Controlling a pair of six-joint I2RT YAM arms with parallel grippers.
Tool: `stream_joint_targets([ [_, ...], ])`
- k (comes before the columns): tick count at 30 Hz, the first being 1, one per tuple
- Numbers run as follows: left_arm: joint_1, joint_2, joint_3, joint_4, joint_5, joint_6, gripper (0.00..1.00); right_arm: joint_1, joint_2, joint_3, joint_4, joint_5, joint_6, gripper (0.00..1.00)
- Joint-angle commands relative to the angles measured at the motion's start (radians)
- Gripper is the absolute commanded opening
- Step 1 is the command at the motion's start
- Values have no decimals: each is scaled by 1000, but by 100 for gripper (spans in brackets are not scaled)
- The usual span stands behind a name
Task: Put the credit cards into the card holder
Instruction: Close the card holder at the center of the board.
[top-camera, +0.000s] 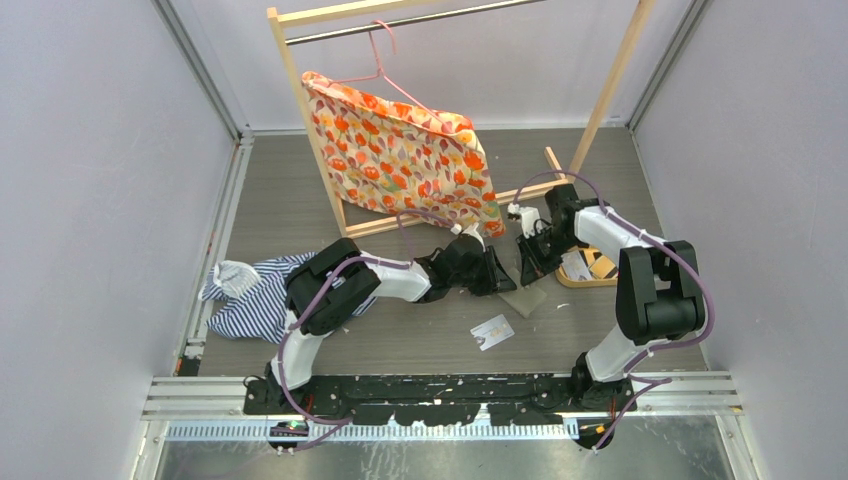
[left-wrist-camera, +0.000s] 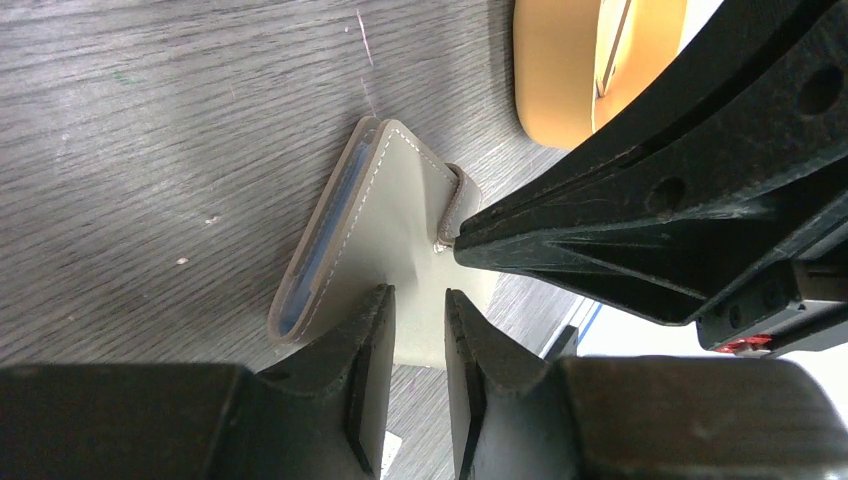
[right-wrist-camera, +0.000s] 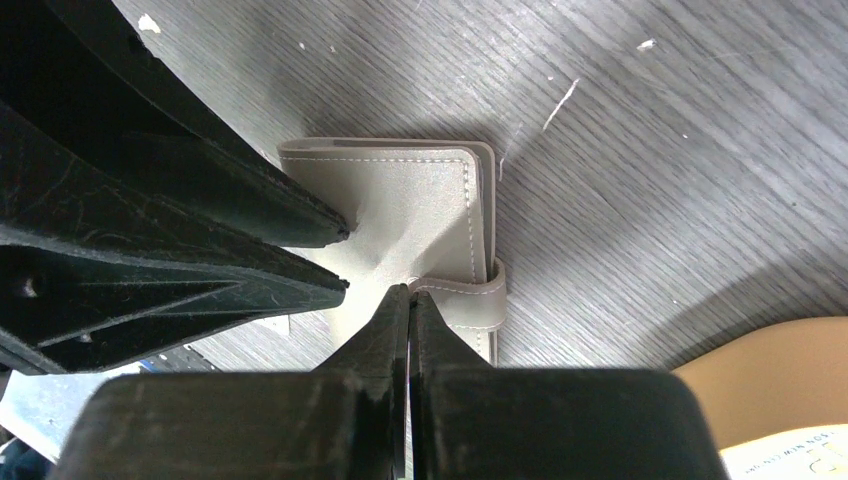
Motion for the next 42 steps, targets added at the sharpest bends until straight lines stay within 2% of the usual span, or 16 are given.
stream_joint_targets([
  [1, -1, 21, -17, -56, -25, 26, 27, 30, -44, -16, 36, 64, 21, 1],
  [5, 0, 23, -19, -52, -21, 25, 27, 41, -82, -28, 65, 81, 28, 2],
  [9, 1, 22, -19, -50, -19, 24, 27, 42, -111, -34, 73, 77, 30, 8],
  [23, 5, 17, -35, -40, -17, 18, 27, 43, -115, -19, 0, 58, -5, 18],
  [27, 5, 19, -35, -39, -17, 19, 27, 44, -117, -19, 0, 64, -4, 16],
  [35, 5, 24, -36, -34, -16, 16, 27, 43, -99, -14, 3, 76, 3, 2],
  [42, 5, 25, -39, -27, -14, 12, 26, 44, -110, -14, 4, 65, -1, 1],
])
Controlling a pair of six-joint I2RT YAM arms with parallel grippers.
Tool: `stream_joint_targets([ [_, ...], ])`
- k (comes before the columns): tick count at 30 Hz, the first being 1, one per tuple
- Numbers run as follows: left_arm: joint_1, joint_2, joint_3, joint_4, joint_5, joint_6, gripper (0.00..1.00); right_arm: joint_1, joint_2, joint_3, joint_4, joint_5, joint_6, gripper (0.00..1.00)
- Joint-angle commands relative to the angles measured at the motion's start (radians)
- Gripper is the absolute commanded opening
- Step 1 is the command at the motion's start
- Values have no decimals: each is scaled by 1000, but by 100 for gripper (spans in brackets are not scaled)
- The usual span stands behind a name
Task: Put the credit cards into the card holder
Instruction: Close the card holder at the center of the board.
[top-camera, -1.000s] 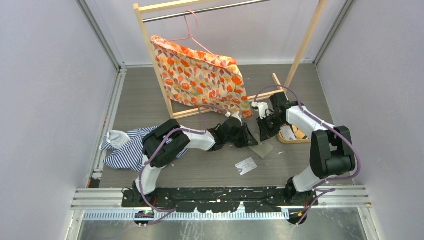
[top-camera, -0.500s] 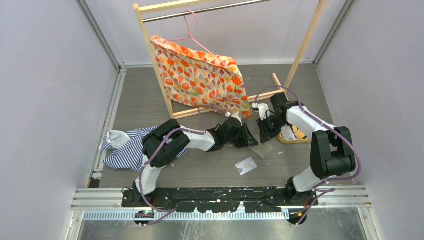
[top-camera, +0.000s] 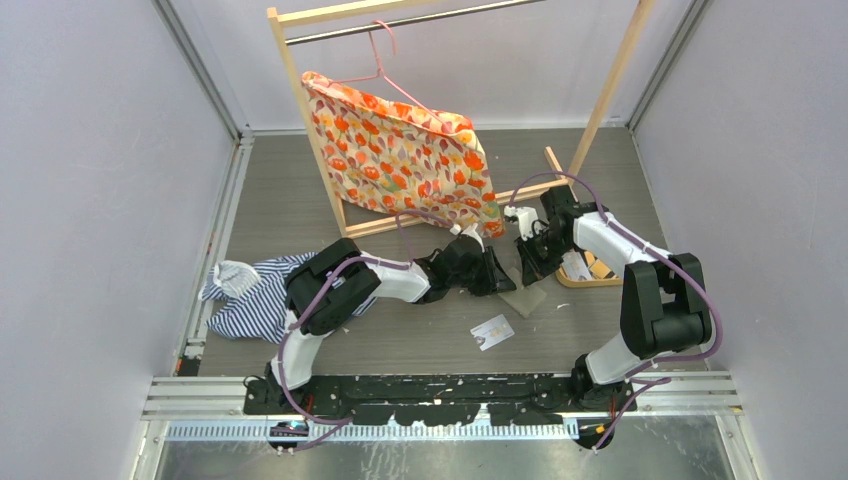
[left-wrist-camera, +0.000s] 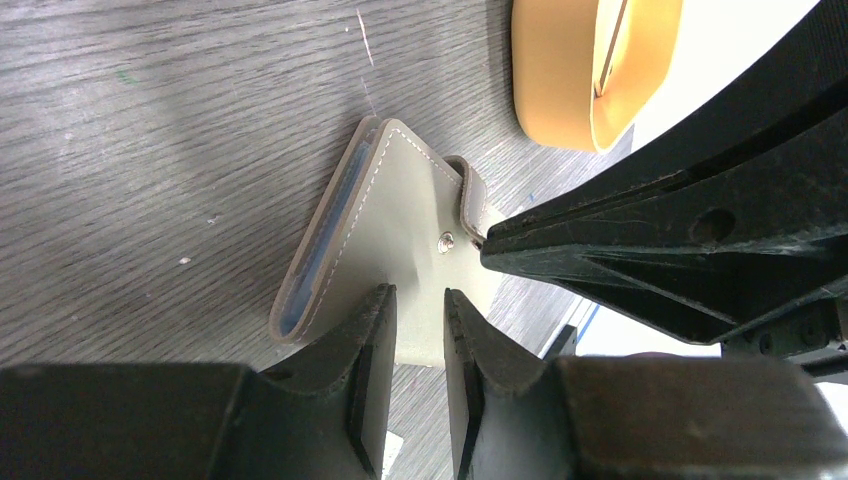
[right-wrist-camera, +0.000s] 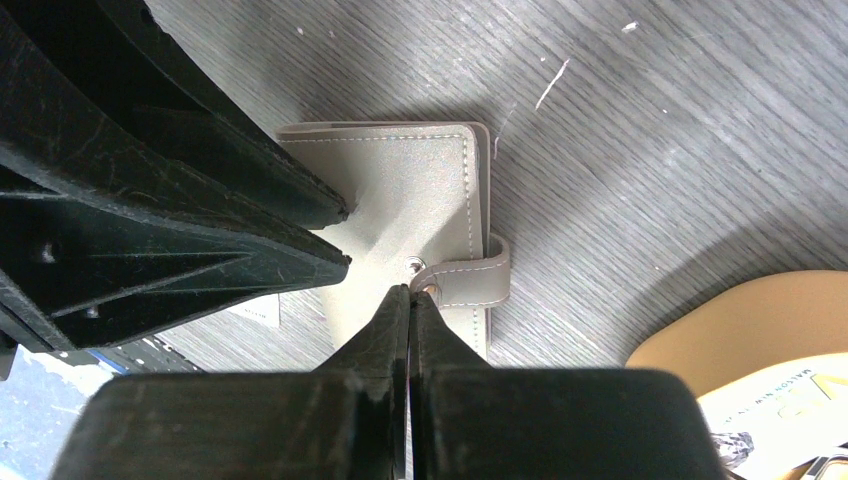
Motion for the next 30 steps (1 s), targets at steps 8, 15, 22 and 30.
stream_joint_targets([
  [8, 5, 28, -29, -45, -13, 13, 26, 26, -13, 16, -10, -40, -10, 1],
  [15, 6, 28, -31, -42, -14, 11, 26, 42, 13, 17, -4, -7, -6, 1],
  [22, 6, 25, -33, -39, -13, 9, 26, 57, 30, 19, -3, 22, -6, 1],
  [30, 6, 26, -35, -34, -11, 8, 25, 57, 0, 11, 46, 64, 23, 1],
])
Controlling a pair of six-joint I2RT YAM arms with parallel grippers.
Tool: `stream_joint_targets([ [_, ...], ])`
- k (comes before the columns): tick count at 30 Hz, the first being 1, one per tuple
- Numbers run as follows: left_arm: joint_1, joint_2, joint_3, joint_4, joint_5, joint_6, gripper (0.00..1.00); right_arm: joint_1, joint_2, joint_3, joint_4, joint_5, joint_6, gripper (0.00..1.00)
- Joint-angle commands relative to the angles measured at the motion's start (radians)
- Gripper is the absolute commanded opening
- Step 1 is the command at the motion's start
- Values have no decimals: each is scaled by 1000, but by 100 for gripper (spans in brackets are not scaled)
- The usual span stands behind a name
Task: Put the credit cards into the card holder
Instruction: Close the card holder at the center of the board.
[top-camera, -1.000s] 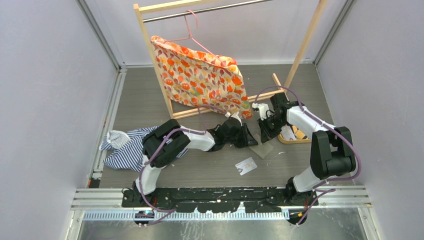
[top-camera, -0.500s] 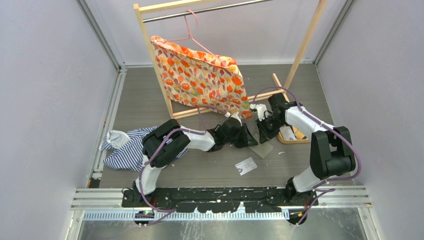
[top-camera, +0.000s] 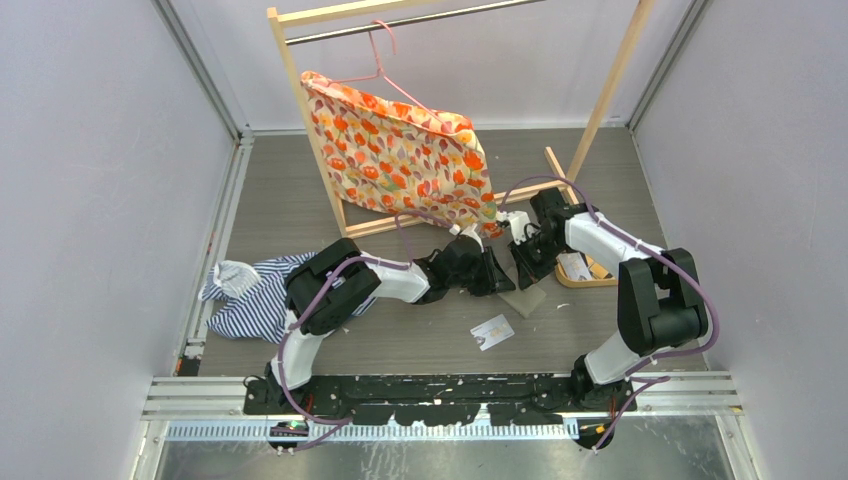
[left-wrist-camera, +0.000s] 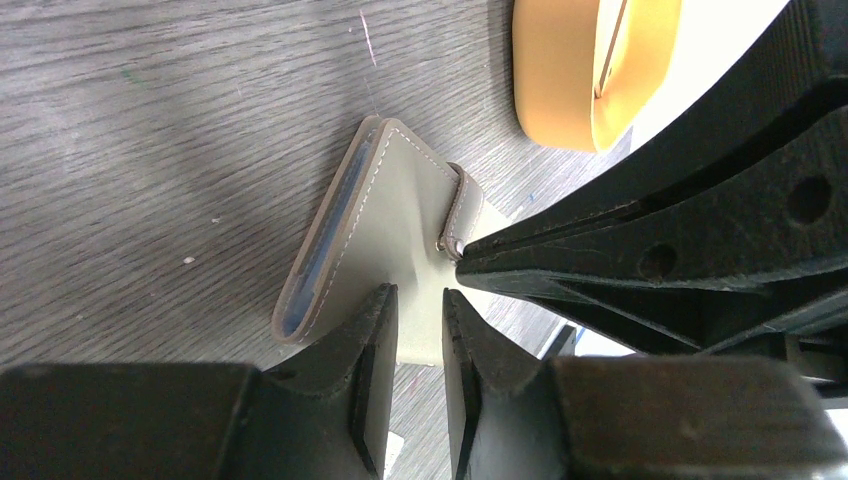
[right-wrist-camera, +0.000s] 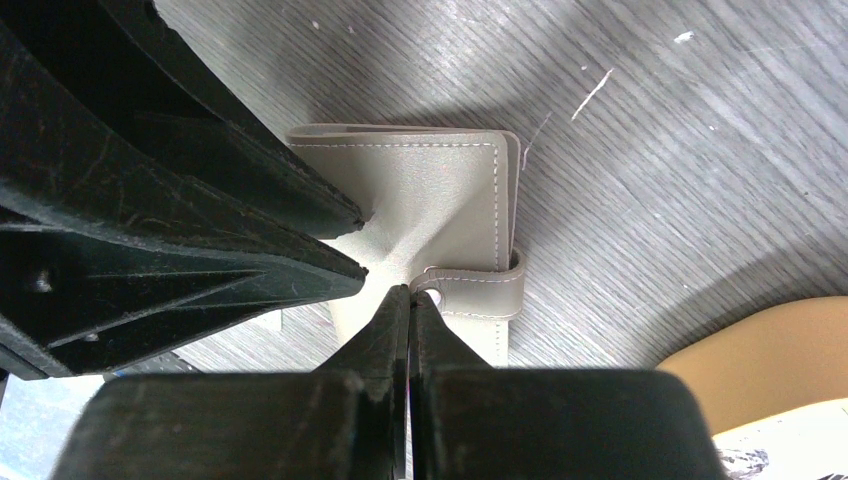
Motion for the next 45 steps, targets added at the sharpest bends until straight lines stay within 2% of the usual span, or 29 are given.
stream_joint_targets([
  [1, 6, 25, -27, -46, -12, 12, 25, 5, -29, 12, 43, 24, 17, 1],
  [12, 8, 22, -29, -46, -12, 13, 25, 0, -82, 8, 59, -15, 26, 1],
  [45, 11, 24, -37, -27, -9, 3, 25, 49, 46, 14, 7, 29, -10, 1],
])
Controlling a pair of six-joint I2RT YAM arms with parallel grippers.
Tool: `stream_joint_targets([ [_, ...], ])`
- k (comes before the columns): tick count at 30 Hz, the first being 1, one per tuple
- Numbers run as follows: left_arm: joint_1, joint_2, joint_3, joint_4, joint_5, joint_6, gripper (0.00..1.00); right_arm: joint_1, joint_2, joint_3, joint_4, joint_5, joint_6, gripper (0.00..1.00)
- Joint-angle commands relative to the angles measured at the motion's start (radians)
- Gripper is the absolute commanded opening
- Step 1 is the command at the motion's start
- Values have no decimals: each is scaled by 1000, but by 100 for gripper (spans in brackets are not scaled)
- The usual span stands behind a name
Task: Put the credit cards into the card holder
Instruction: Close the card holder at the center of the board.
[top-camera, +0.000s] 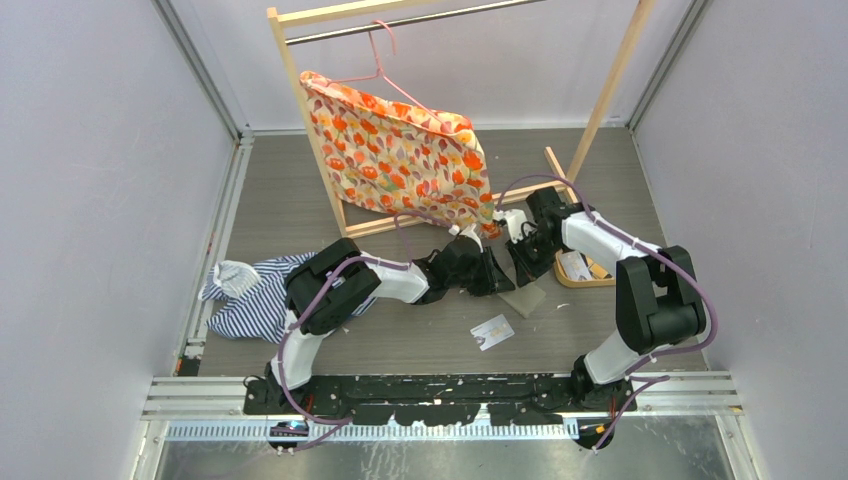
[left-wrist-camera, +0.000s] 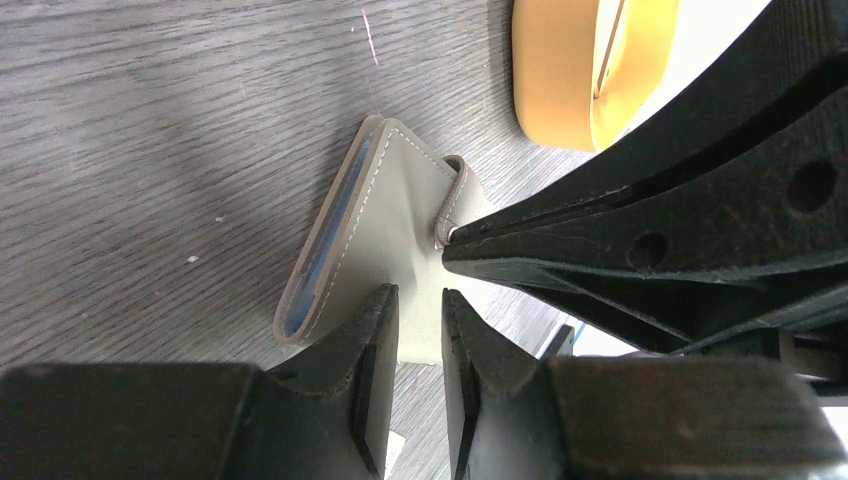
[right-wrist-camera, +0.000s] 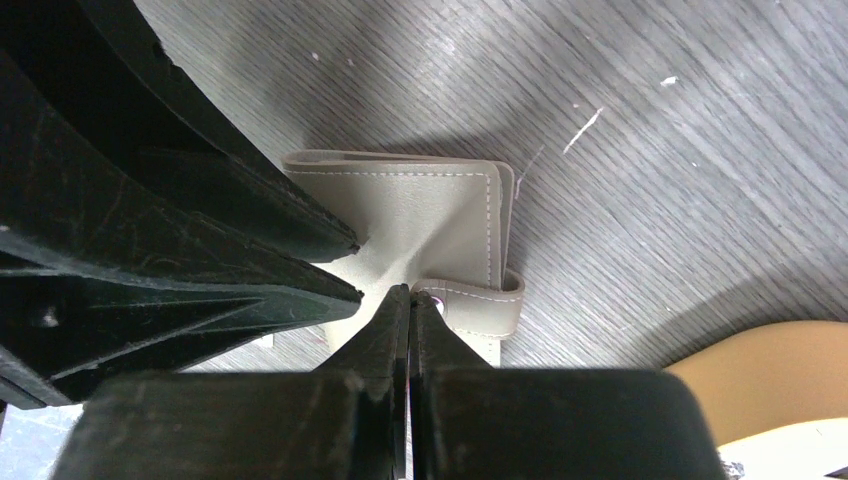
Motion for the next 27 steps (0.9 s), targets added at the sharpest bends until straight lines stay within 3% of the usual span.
stream_joint_targets([
  [1, 6, 23, -29, -43, -11, 7, 25, 21, 30, 3, -23, 0, -14, 1],
  [13, 7, 20, -33, -42, -10, 8, 25, 20, 12, 1, -36, 10, -9, 1],
  [19, 8, 21, -36, -38, -9, 7, 25, -40, 6, 11, -47, -74, 2, 1],
  [23, 7, 23, -31, -37, -9, 6, 25, -118, 73, 54, -103, -190, -13, 1],
  [27, 7, 22, -32, -39, -8, 7, 25, -134, 120, 79, -116, -213, -22, 1],
])
